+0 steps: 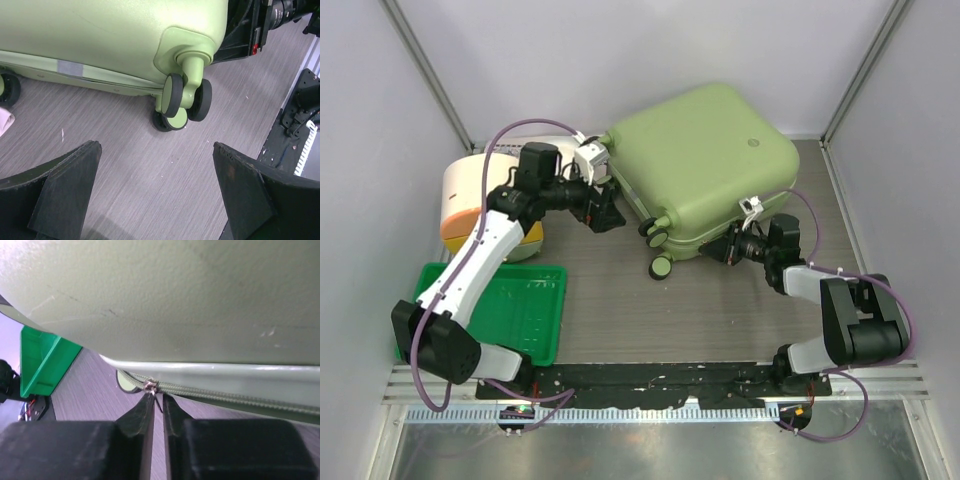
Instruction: Open, take out, and arrange the luggage
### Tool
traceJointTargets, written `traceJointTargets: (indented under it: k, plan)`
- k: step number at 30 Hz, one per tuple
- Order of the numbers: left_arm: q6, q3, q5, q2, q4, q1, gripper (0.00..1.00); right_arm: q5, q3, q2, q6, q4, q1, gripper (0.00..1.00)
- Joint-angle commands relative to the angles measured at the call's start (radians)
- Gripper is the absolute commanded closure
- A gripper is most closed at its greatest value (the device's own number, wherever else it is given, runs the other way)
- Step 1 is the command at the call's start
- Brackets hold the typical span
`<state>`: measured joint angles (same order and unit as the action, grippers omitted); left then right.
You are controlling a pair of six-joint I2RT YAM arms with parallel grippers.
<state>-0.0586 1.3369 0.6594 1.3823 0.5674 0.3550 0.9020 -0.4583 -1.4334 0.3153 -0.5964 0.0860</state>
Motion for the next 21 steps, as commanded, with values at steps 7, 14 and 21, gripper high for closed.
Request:
traceJointTargets:
  k: [7, 14, 21]
  plan:
    - [-0.113, 0.090, -0.193, 0.087, 0.085, 0.214, 0.00, -0.133, 0.021, 0.171, -0.088, 0.076, 0.011, 0.99]
    - [-0.093, 0.128, -0.311, 0.176, 0.028, 0.314, 0.00, -0.259, 0.032, 0.277, -0.208, 0.201, 0.027, 0.99]
    - [-0.029, 0.170, -0.360, 0.250, 0.000, 0.381, 0.02, -0.351, 0.043, 0.309, -0.254, 0.227, 0.067, 0.99]
